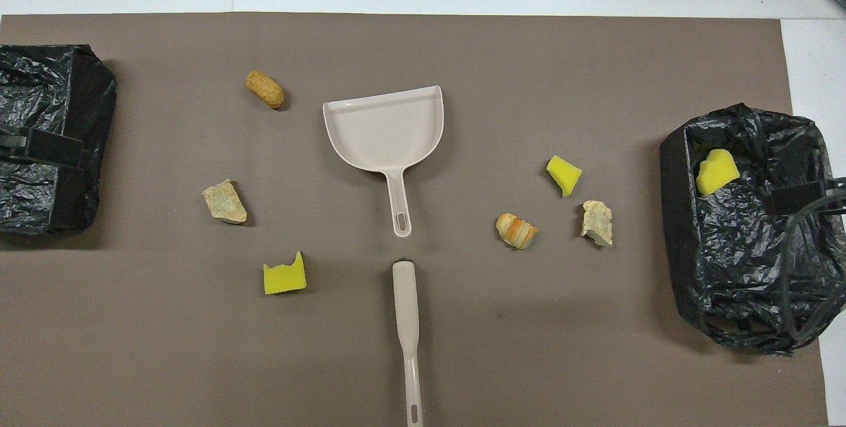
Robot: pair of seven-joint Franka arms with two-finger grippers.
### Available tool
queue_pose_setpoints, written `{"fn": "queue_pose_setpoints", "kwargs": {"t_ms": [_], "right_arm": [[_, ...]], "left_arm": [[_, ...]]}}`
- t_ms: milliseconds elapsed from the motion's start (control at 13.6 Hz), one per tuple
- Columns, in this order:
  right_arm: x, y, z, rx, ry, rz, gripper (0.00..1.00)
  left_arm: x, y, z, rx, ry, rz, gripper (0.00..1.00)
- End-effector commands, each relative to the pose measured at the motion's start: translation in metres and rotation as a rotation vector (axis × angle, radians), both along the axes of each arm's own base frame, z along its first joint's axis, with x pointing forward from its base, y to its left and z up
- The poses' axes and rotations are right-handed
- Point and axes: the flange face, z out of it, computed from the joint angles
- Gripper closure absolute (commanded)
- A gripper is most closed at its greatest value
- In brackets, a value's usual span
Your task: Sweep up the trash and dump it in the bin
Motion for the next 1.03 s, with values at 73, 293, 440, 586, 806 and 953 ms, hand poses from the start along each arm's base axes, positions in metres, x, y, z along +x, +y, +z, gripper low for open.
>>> {"fn": "queue_pose_setpoints", "kwargs": {"t_ms": [73,293,440,586,806,953], "right_arm": [[-0.004,-0.001,0.003,0.020,0.004,0.021,0.00],[-0.004,-0.001,0.003,0.020,0.004,0.021,0.00],[-0.004,-0.004,0.003,0.011,0.005,0.016,0.00],[-0.004,-0.002,0.003,0.008,0.005,0.017,0.00],[0.003,0.009,0.004,0.010,-0.039,0.048,0.00],[0.014,0.038,-0.008,0.015,-0.032,0.078,0.00]], "left_arm": [[-0.003,-0.006,-0.003,0.012,-0.004,-0.009,0.00],[-0.016,-0.023,-0.013,0.011,0.008,-0.028,0.00],[-0.029,-0.056,-0.029,0.008,0.026,-0.019,0.00],[-0.048,-0.094,-0.047,0.008,0.038,-0.035,0.00],[-0.090,-0.159,-0.075,0.009,0.056,-0.035,0.00],[-0.122,-0.205,-0.095,0.013,0.070,-0.025,0.00]]}}
